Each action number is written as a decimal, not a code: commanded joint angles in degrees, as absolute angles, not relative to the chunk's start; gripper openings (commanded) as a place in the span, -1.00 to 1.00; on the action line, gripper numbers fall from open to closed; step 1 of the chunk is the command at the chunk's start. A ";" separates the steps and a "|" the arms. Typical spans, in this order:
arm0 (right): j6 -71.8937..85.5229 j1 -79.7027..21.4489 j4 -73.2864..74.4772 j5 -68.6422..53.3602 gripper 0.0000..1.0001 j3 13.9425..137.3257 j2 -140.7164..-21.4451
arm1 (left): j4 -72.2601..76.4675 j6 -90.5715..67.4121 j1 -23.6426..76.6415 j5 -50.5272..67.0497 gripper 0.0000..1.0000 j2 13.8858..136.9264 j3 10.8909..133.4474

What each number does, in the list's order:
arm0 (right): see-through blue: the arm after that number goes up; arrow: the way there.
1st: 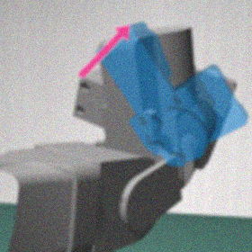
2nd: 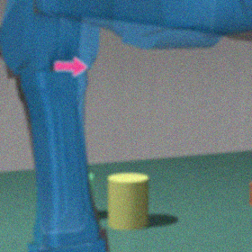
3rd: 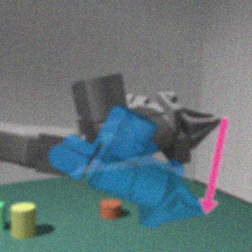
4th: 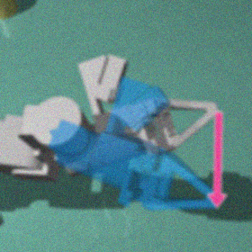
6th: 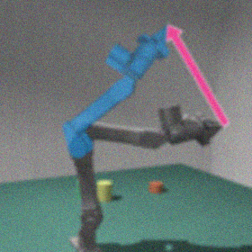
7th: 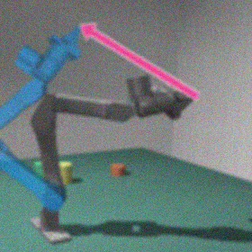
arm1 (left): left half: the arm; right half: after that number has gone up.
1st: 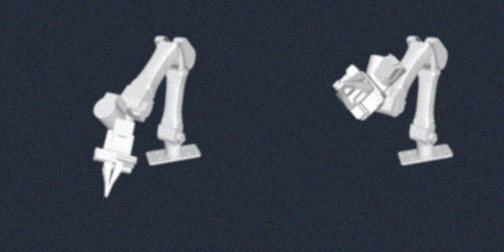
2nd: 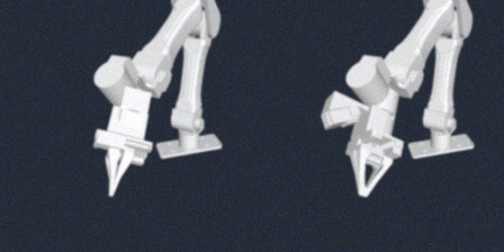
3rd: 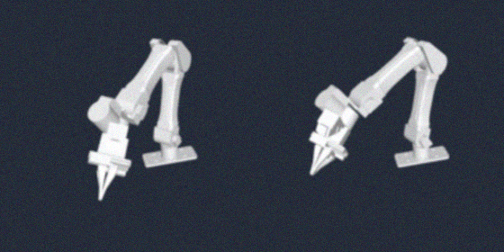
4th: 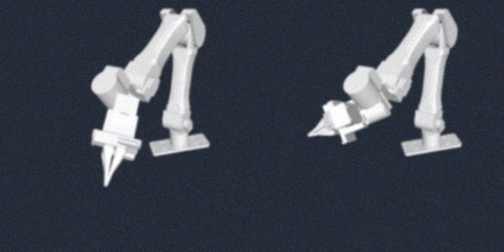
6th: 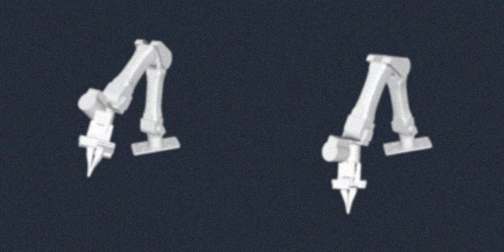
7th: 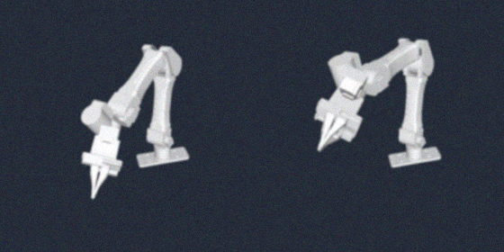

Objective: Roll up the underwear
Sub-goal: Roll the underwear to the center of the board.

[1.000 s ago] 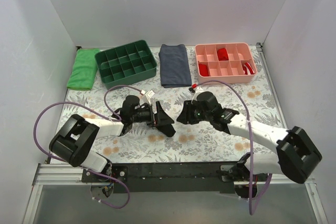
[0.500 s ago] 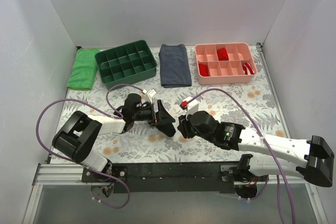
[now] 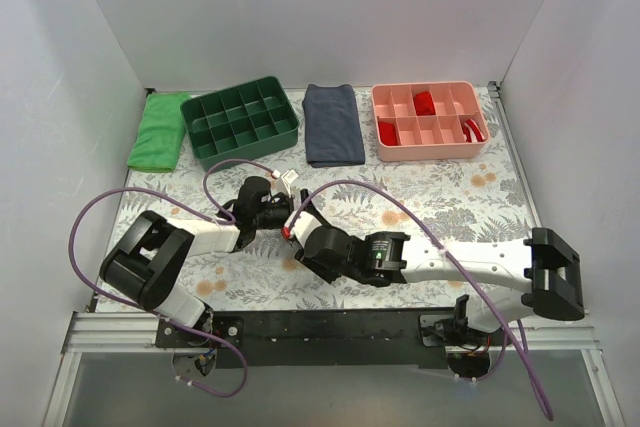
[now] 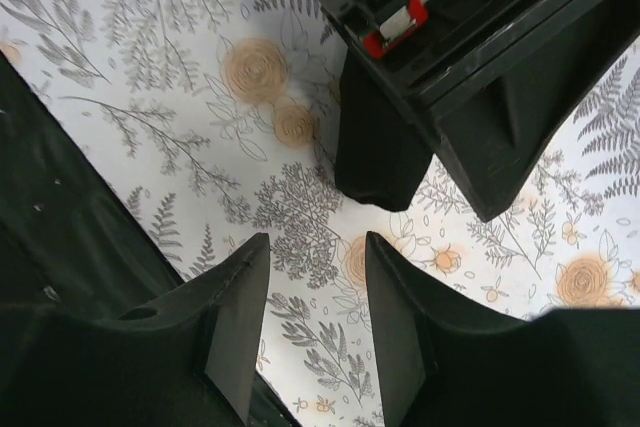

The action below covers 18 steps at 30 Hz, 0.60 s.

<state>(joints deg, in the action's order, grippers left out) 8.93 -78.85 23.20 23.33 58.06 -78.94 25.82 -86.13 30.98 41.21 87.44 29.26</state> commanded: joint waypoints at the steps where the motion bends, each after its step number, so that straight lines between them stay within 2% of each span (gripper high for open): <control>1: 7.21 -79.19 25.05 26.45 0.05 58.27 -80.15 | 15.03 -83.15 31.38 37.18 0.80 89.91 27.86; 9: 6.94 -79.28 22.51 30.58 0.09 57.75 -85.78 | 11.96 -83.50 31.46 35.86 0.74 90.17 29.09; 18: 7.56 -79.19 18.99 34.80 0.10 59.32 -92.63 | 8.70 -85.60 31.38 33.23 0.77 89.74 30.14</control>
